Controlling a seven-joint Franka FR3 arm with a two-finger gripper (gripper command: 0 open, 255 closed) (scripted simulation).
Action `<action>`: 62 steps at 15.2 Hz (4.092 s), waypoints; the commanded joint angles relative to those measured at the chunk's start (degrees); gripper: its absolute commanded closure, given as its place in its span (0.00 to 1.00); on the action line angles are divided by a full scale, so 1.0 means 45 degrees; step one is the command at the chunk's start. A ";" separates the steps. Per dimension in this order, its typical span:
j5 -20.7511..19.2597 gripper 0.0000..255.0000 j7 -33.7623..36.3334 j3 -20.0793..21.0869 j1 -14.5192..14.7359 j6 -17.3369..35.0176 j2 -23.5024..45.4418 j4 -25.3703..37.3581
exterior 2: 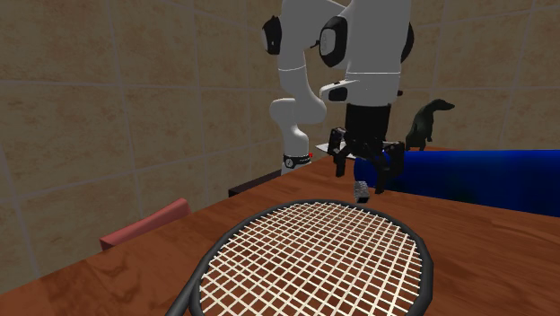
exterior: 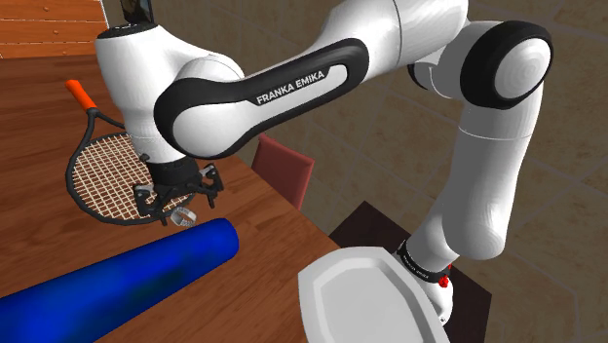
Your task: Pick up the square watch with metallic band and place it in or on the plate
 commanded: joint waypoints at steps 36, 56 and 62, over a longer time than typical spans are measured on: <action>0.1115 1.00 -0.0370 0.0454 -0.0370 -0.1997 -0.1870 0.0457; 0.7370 1.00 -0.1877 0.0018 0.1493 -0.2177 -1.2745 -0.8720; 0.8530 1.00 -0.1248 -0.0200 0.3126 -0.3442 -1.5604 -1.0277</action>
